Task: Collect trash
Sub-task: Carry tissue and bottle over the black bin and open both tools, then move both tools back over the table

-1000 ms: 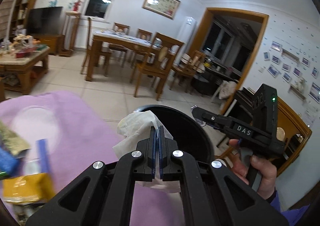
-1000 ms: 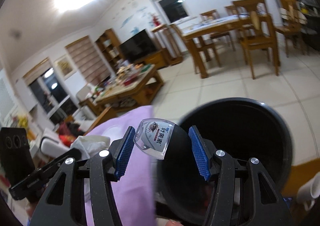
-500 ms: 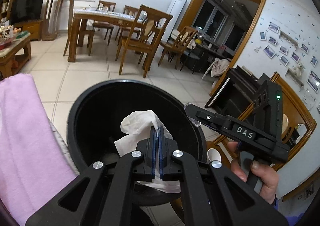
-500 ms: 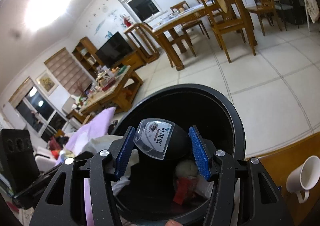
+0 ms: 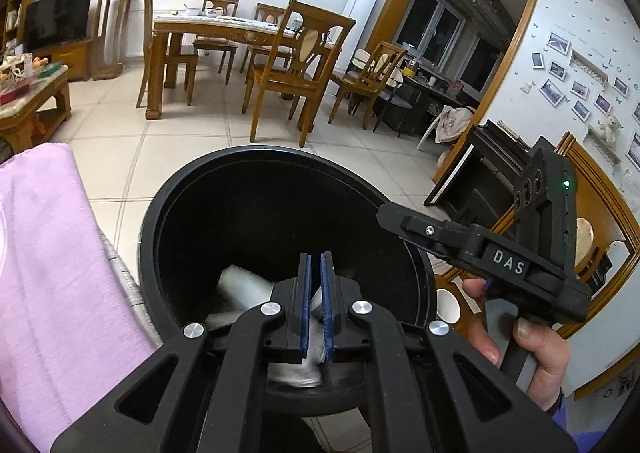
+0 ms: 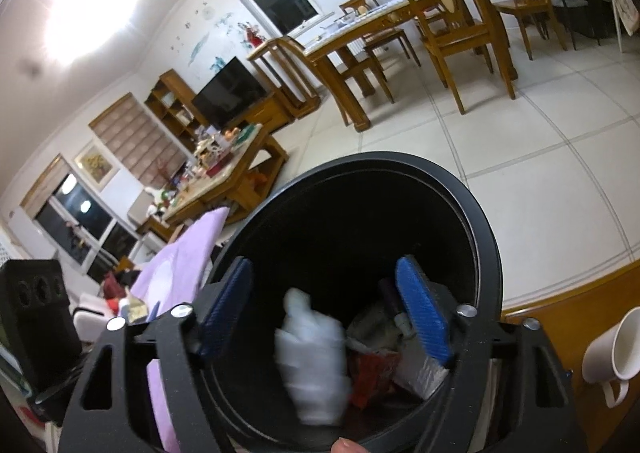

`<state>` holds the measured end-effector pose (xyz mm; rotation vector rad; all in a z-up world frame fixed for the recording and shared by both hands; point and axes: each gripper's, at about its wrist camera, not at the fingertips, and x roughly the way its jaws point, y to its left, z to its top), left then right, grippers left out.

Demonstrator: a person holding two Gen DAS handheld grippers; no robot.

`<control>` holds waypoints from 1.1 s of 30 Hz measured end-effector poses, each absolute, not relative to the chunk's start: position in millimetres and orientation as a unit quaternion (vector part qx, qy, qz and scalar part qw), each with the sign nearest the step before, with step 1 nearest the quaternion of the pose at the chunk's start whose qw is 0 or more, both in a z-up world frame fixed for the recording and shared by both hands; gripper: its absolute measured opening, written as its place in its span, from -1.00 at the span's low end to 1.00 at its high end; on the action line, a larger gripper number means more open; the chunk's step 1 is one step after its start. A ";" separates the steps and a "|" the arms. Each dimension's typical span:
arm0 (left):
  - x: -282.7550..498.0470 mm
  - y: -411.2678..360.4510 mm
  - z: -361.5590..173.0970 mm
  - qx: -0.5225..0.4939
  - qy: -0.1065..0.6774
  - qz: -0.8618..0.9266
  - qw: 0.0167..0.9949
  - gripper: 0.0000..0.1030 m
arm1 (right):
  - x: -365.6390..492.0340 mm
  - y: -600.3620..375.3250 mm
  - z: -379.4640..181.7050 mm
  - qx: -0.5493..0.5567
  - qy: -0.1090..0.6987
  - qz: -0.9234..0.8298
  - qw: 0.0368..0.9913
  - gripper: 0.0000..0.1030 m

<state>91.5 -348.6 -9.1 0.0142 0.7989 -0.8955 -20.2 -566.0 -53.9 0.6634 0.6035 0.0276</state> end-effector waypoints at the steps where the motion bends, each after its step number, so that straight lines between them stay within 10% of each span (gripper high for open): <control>1: 91.8 -347.2 -8.0 0.005 0.375 -0.421 0.826 -0.69 | -20.0 -562.9 -51.9 0.317 0.292 0.012 0.902 0.48; 5: 89.7 -324.7 2.4 -0.008 0.355 -0.406 0.842 0.26 | -16.5 -552.6 -43.9 0.307 0.291 0.016 0.906 0.48; 33: 129.2 24.2 -21.1 -0.003 0.377 -0.219 0.900 0.26 | 118.1 -130.7 21.2 0.036 0.375 0.293 0.879 0.47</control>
